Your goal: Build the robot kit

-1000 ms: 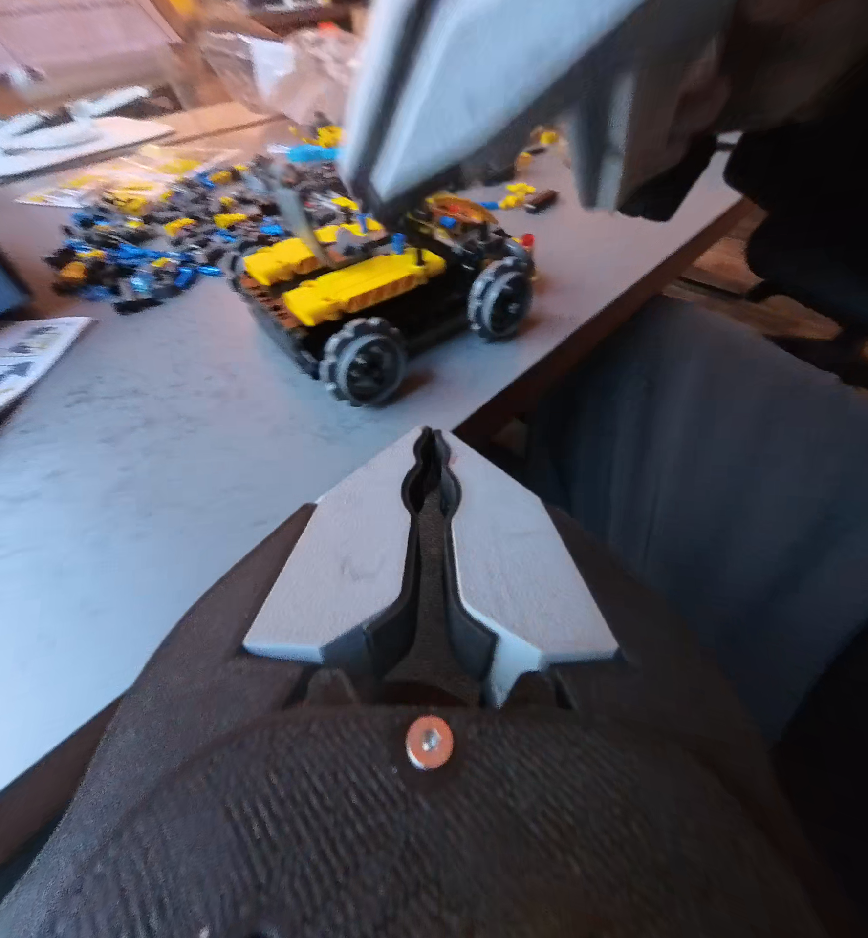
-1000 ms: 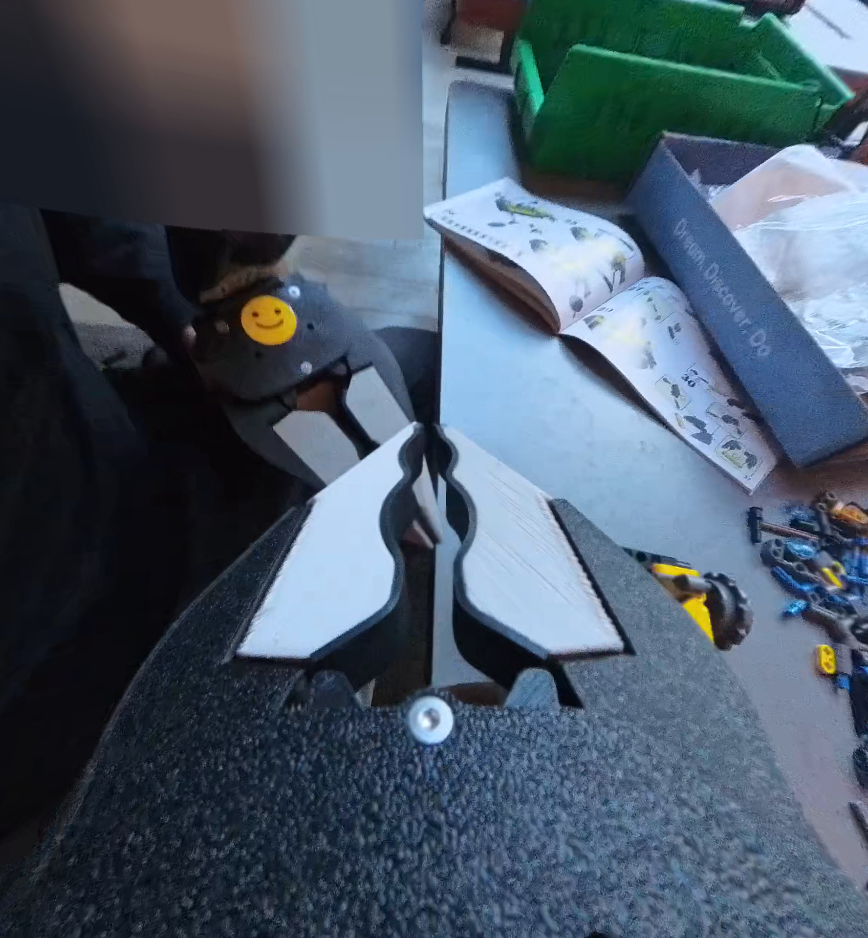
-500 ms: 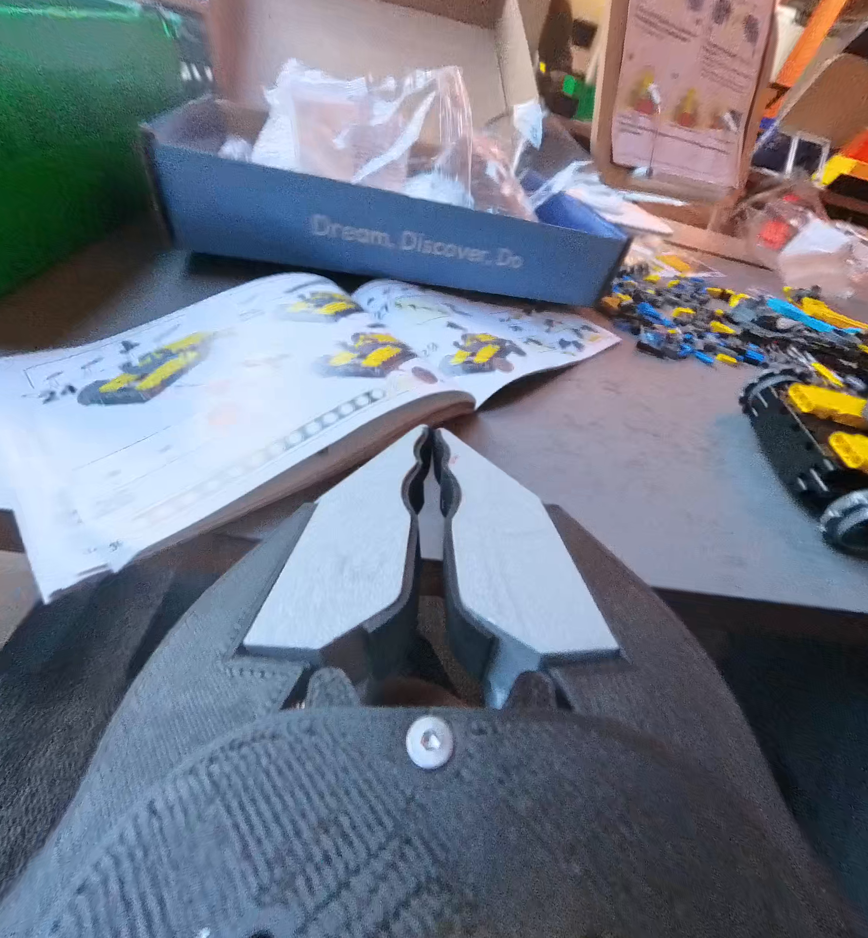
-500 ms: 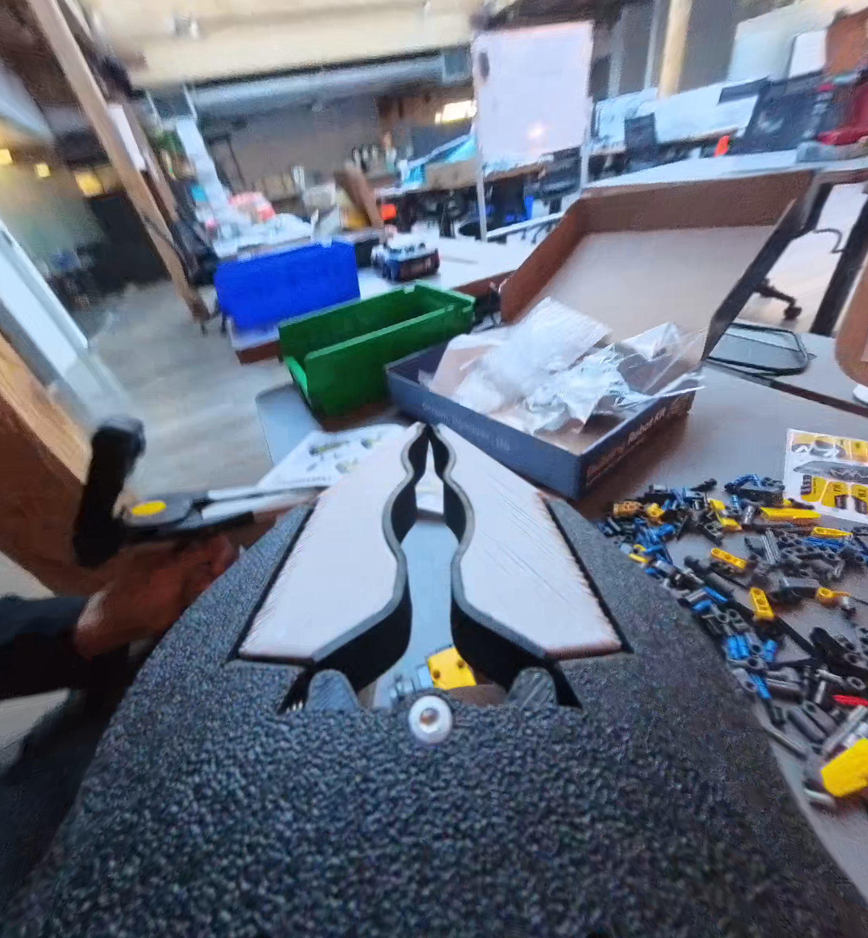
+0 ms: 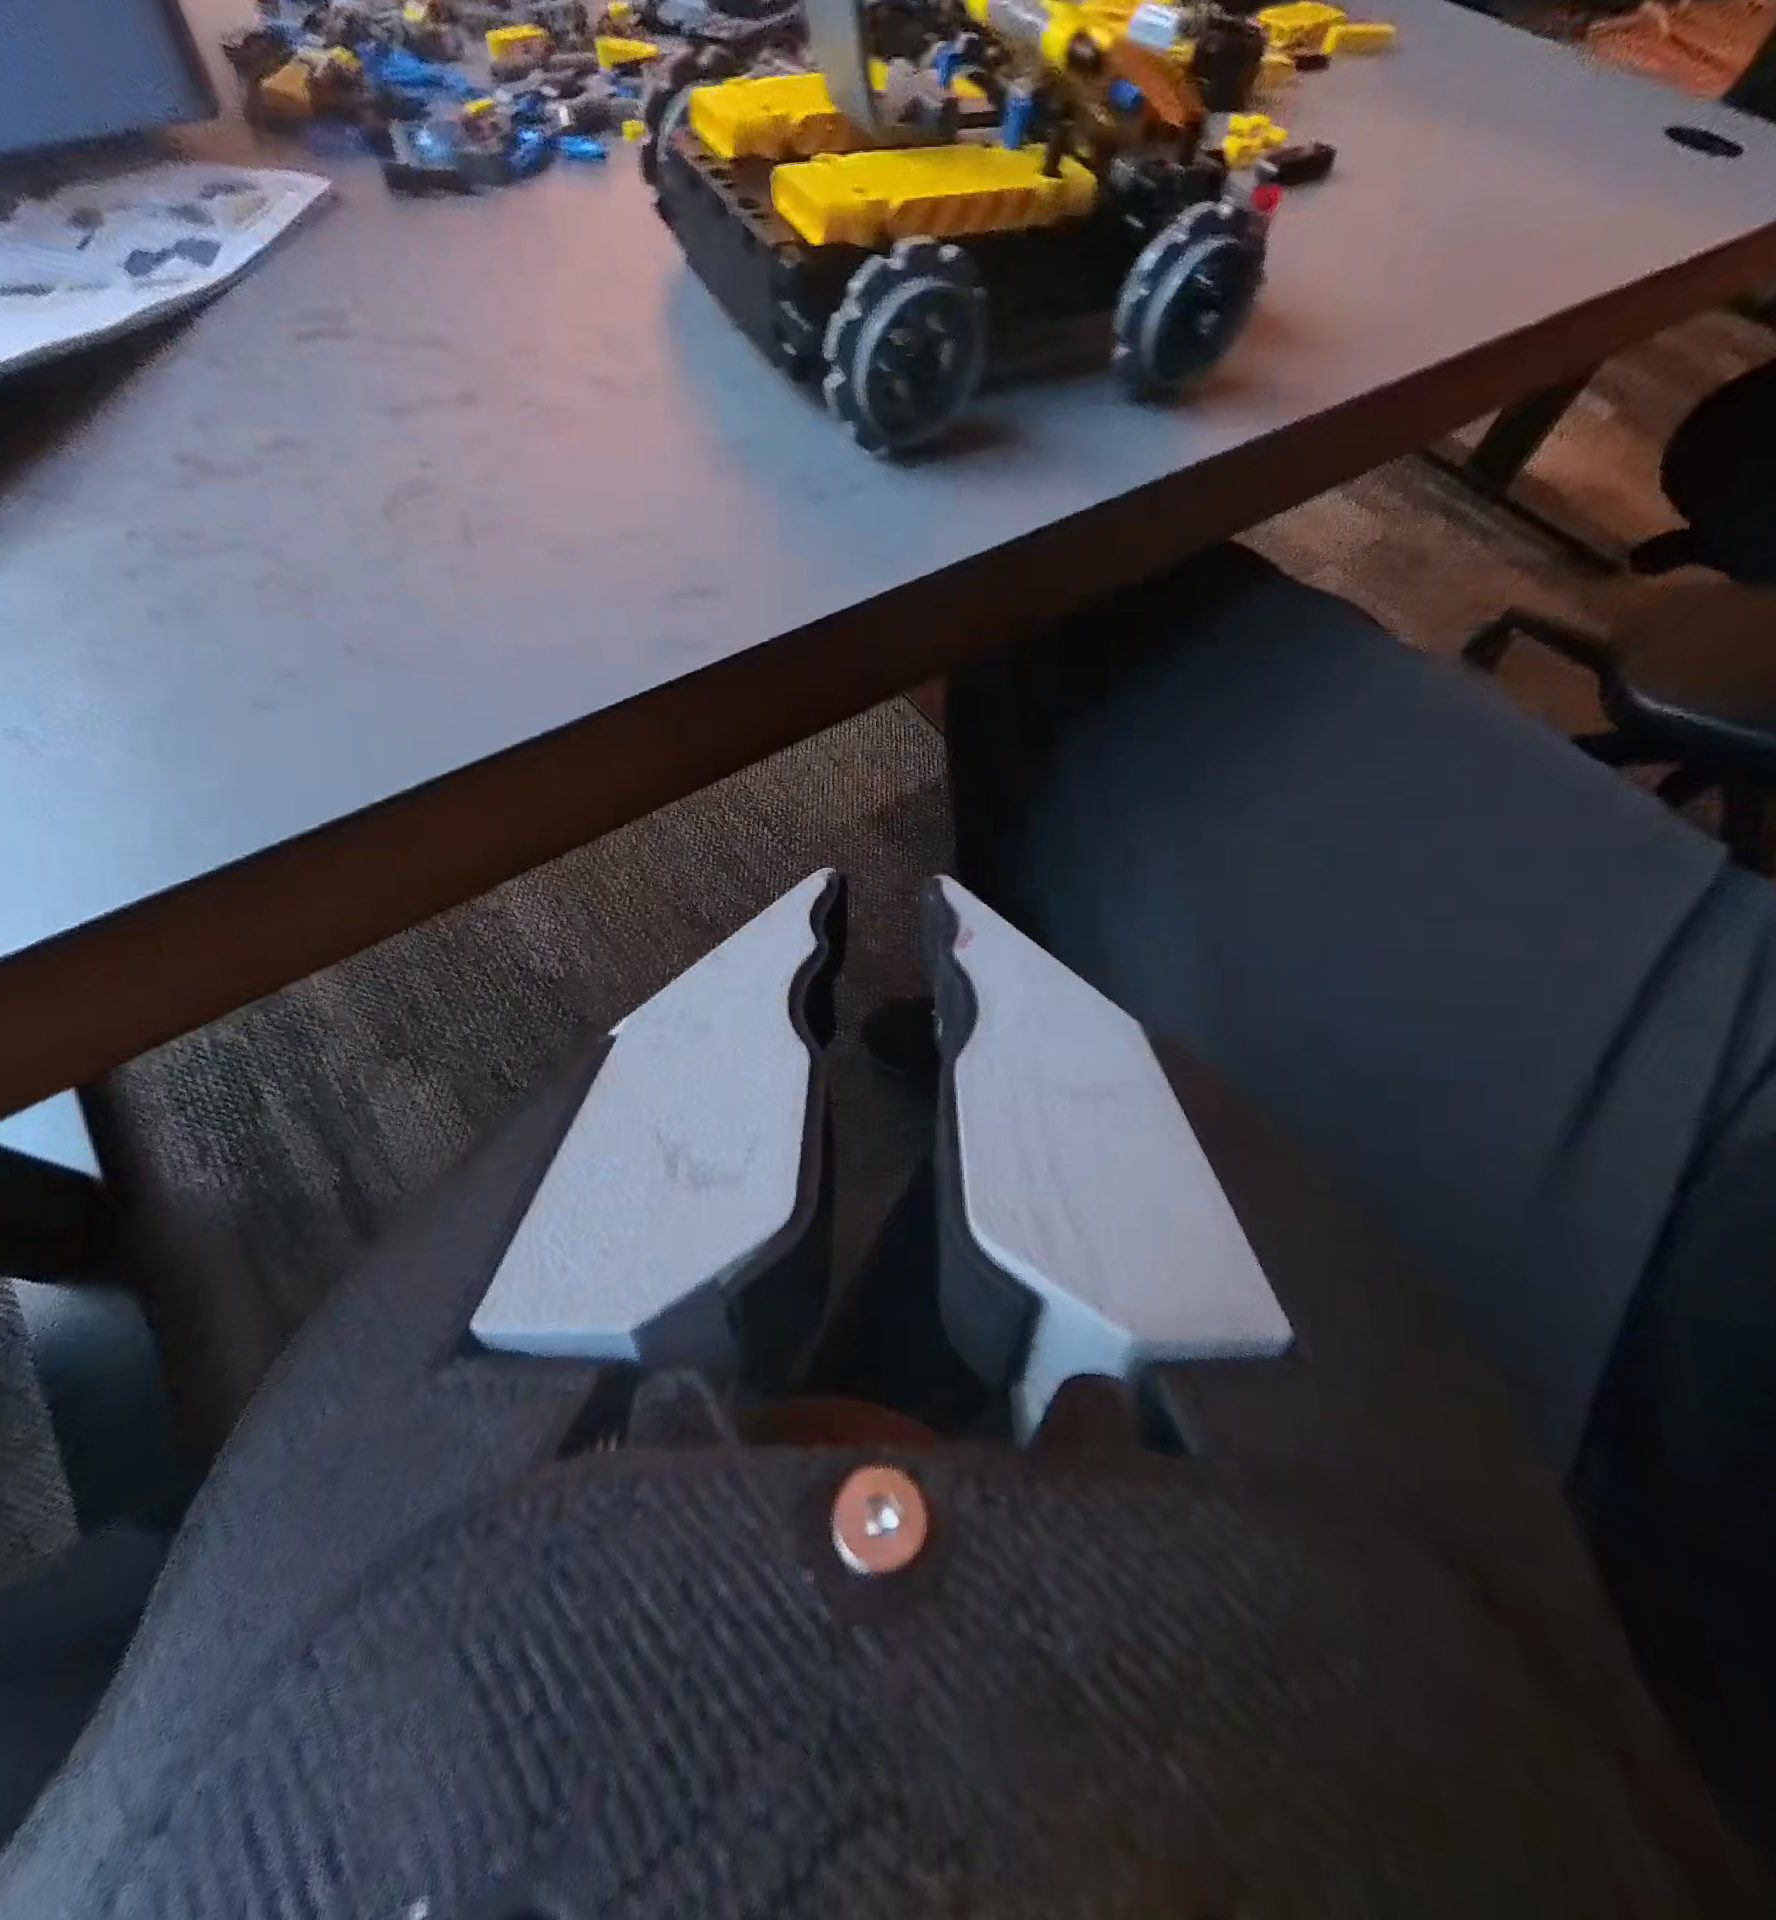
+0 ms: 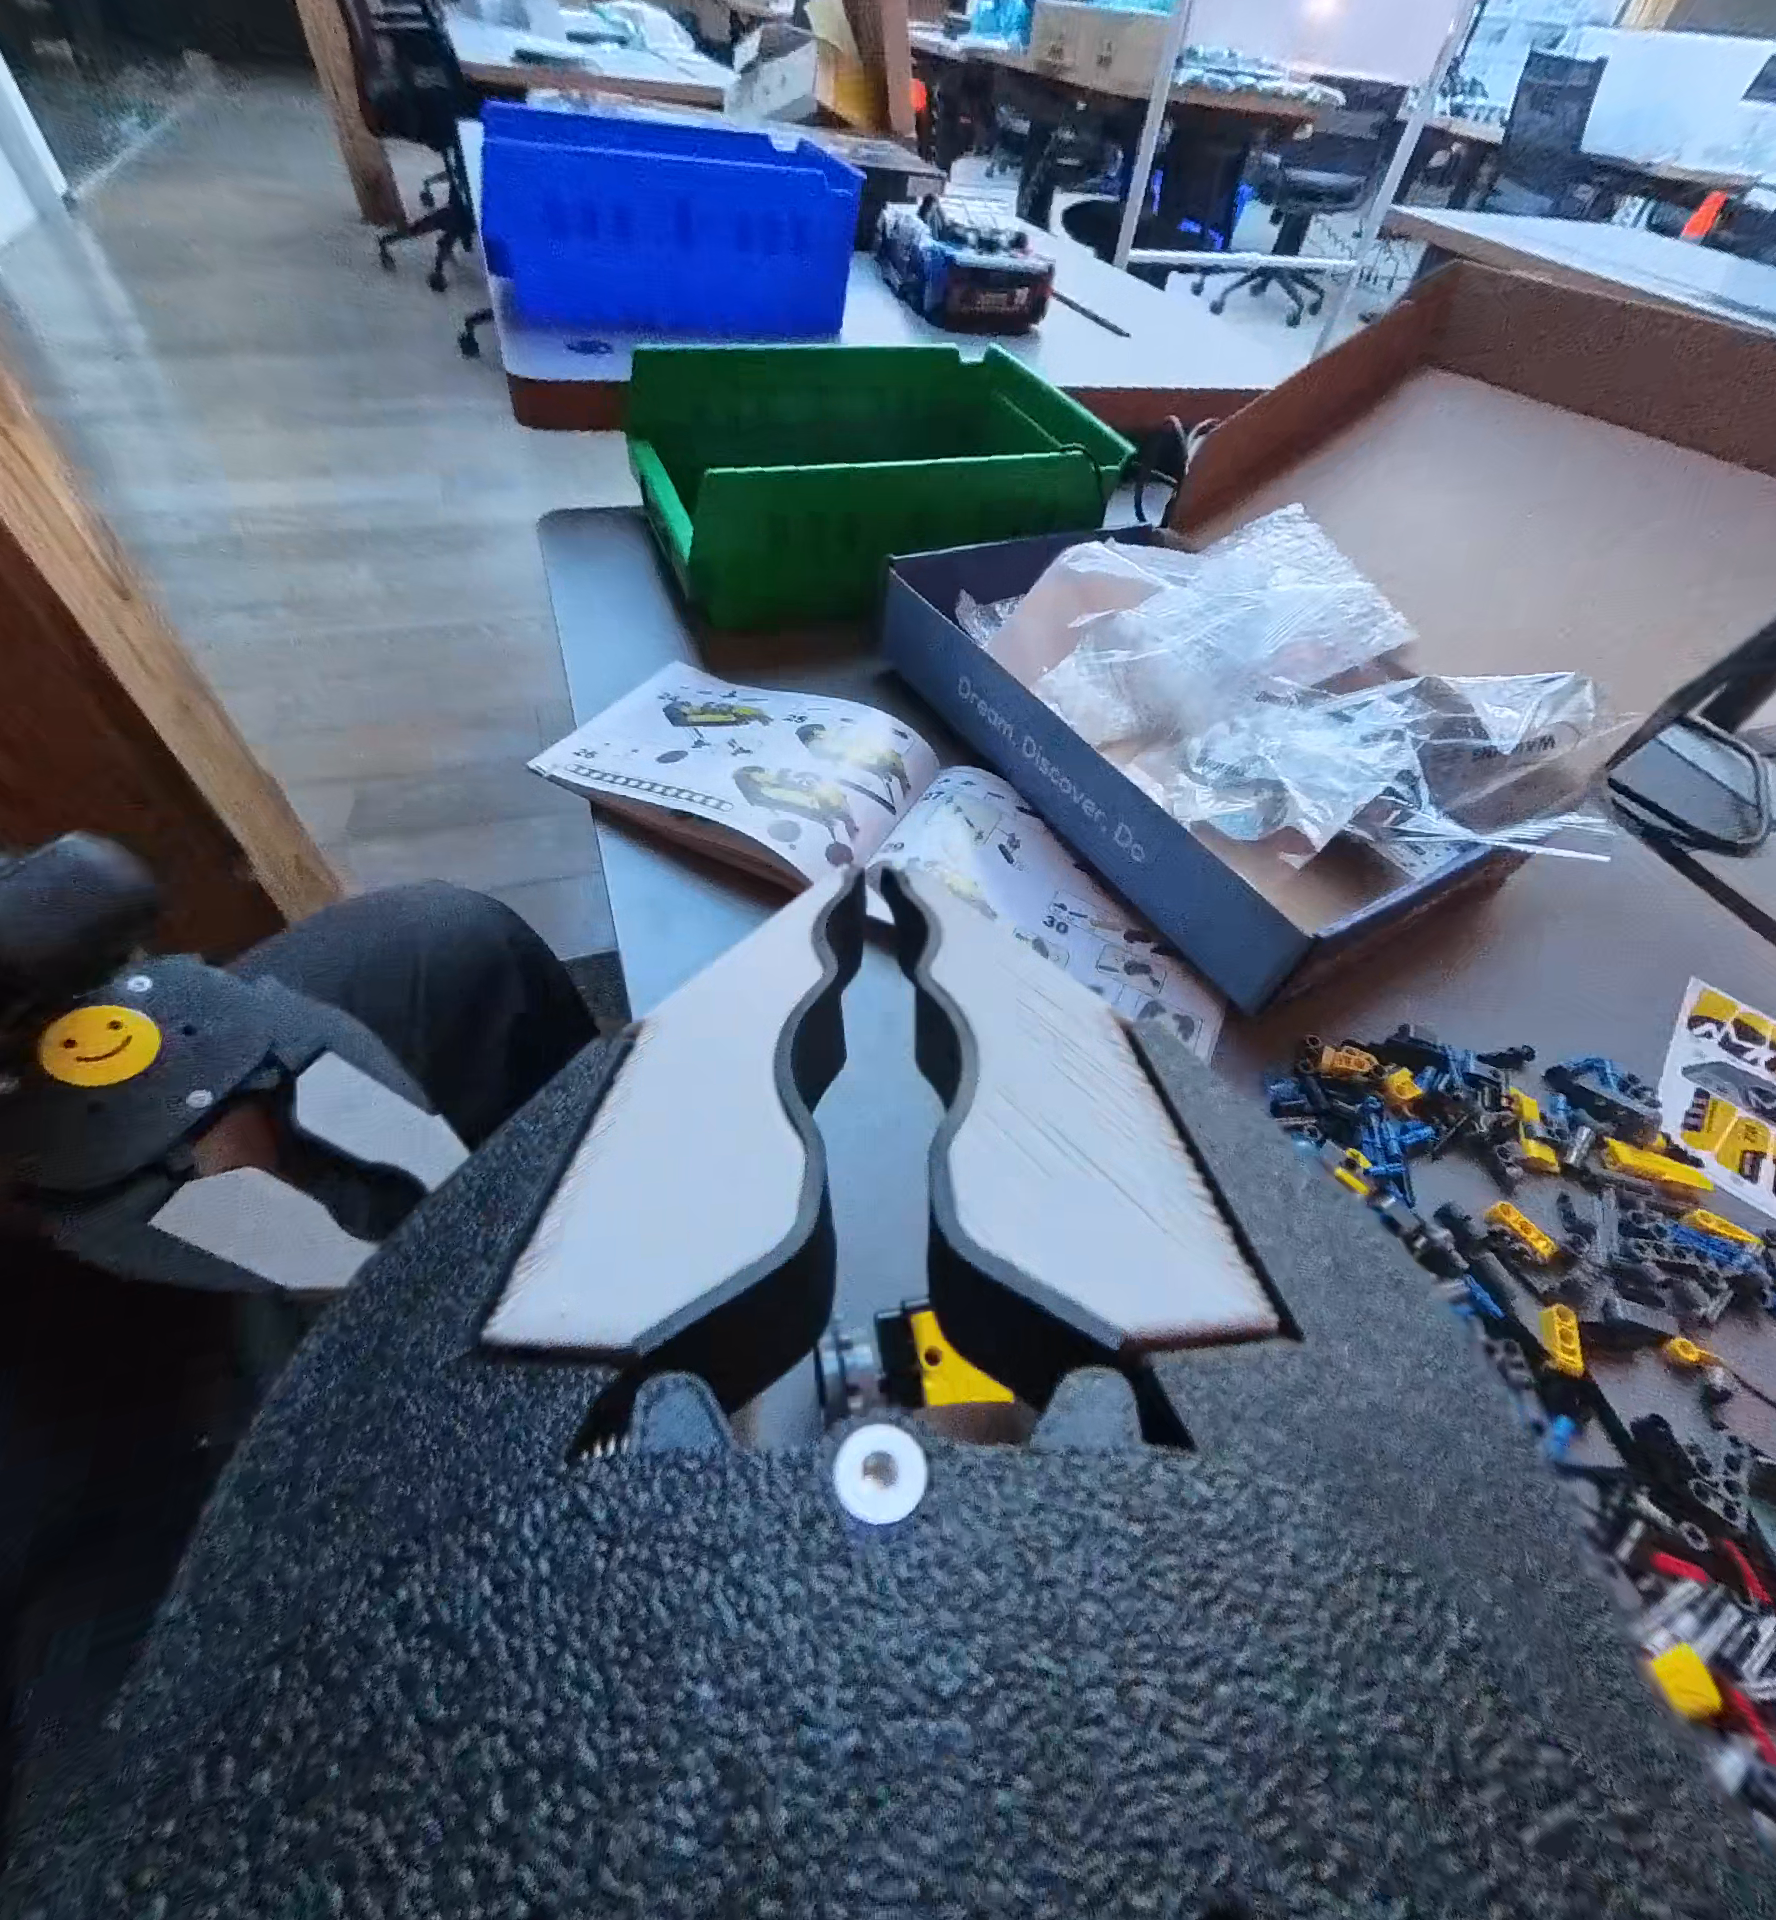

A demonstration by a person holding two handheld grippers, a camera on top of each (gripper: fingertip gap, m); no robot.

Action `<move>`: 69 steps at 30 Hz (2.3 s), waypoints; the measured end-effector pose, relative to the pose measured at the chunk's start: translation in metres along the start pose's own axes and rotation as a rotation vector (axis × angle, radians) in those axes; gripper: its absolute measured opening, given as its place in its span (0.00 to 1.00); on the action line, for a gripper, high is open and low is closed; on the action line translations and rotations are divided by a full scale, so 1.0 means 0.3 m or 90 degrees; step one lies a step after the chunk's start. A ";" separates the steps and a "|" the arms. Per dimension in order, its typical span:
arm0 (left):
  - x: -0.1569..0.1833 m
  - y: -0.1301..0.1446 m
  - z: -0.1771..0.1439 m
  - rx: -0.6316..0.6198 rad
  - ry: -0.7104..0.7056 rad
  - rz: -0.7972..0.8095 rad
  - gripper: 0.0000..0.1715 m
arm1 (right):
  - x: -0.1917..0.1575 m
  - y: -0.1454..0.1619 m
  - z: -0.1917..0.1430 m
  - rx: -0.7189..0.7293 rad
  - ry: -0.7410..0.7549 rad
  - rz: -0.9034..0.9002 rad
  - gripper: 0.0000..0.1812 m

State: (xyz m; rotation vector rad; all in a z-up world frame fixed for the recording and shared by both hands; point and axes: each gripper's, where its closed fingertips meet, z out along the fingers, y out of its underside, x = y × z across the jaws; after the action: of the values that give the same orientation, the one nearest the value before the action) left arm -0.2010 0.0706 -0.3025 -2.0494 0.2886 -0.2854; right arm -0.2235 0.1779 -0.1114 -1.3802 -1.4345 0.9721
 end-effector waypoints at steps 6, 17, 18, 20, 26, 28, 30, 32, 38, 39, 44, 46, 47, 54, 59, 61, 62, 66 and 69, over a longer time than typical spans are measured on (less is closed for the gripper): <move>0.010 0.023 0.008 -0.006 -0.013 0.041 0.07 | 0.000 -0.005 0.016 0.012 -0.021 0.011 0.03; 0.015 0.012 0.060 -0.009 0.031 0.075 0.07 | 0.040 0.018 -0.007 0.035 0.008 0.016 0.02; 0.021 0.007 0.066 -0.006 0.041 0.073 0.07 | 0.045 0.025 -0.013 0.033 0.013 0.019 0.03; 0.036 0.000 0.079 -0.006 0.060 0.078 0.08 | 0.058 0.040 -0.028 0.028 0.028 0.025 0.02; 0.078 -0.042 0.113 0.010 0.088 0.105 0.11 | 0.075 0.076 -0.102 0.024 0.051 0.050 0.03; 0.097 -0.047 0.128 0.008 0.101 0.109 0.11 | 0.074 0.089 -0.127 0.024 0.052 0.058 0.04; 0.116 -0.046 0.143 0.003 0.115 0.108 0.11 | 0.078 0.096 -0.147 0.027 0.057 0.064 0.04; 0.131 -0.037 0.158 -0.005 0.122 0.113 0.11 | 0.081 0.101 -0.158 0.029 0.054 0.070 0.04; 0.144 -0.029 0.169 -0.013 0.118 0.136 0.11 | 0.060 0.117 -0.137 0.033 0.011 0.089 0.04; 0.142 -0.036 0.163 -0.010 0.116 0.134 0.11 | 0.053 0.122 -0.128 0.032 0.001 0.092 0.04; 0.106 -0.061 0.117 0.006 0.112 0.084 0.11 | 0.021 0.126 -0.077 0.030 -0.045 0.099 0.05; 0.075 -0.061 0.097 0.008 0.099 0.057 0.11 | 0.014 0.111 -0.058 0.033 -0.056 0.100 0.05; 0.061 -0.059 0.086 0.010 0.095 0.047 0.11 | 0.009 0.098 -0.047 0.039 -0.063 0.101 0.05; -0.028 -0.033 -0.012 0.029 0.048 0.018 0.12 | -0.079 -0.004 0.110 0.078 -0.161 0.163 0.05; -0.051 -0.032 -0.064 0.045 0.034 0.021 0.12 | -0.228 0.013 0.299 0.004 -0.196 0.095 0.05; -0.054 -0.024 -0.075 0.042 0.028 0.028 0.12 | -0.255 0.026 0.345 -0.015 -0.182 0.058 0.05; -0.054 -0.022 -0.081 0.044 0.026 0.028 0.12 | -0.267 0.027 0.359 -0.018 -0.183 0.056 0.05; -0.052 -0.023 -0.103 0.050 0.025 0.005 0.12 | -0.254 0.043 0.415 -0.015 -0.145 0.097 0.02; -0.057 -0.032 -0.107 0.056 0.024 -0.026 0.12 | -0.211 0.114 0.537 -0.086 -0.048 0.065 0.00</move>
State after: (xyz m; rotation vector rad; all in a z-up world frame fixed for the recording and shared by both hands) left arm -0.2266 0.0541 -0.2805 -1.9660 0.2537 -0.3564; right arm -0.3685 0.1242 -0.1961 -1.5431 -1.5214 1.0170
